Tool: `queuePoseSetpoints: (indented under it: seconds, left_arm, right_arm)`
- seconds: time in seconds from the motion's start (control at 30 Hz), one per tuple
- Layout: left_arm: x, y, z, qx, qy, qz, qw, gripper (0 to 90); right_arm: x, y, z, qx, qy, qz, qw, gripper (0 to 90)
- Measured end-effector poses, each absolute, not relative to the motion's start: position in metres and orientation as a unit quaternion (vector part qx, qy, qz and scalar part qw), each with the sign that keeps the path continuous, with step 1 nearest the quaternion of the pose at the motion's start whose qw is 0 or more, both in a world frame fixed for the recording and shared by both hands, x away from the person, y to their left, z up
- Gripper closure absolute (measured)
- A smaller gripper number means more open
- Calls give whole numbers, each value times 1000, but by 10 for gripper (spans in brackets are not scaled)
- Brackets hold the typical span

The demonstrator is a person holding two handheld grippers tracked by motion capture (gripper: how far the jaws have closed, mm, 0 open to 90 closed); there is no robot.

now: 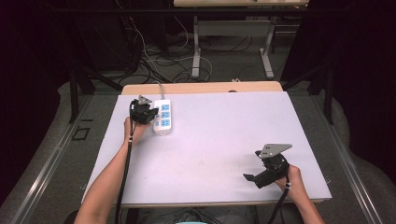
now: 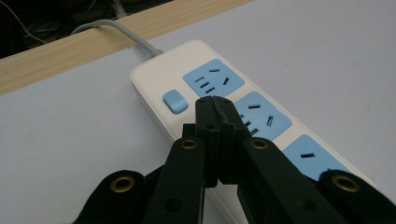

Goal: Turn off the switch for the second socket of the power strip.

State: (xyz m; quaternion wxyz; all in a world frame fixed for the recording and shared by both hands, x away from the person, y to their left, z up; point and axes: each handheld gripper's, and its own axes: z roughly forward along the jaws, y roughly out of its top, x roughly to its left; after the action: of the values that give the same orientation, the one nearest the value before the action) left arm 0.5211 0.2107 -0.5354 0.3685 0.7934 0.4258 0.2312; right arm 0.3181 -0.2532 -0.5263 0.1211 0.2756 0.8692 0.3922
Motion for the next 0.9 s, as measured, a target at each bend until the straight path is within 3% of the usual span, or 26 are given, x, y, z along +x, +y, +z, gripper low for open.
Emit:
queuePoseSetpoints:
  seconds: [0.9]
  left_arm:
    - [523, 212, -543, 798, 427, 218, 364, 900]
  right_arm:
    - [319, -253, -528, 277, 870, 389, 120, 3]
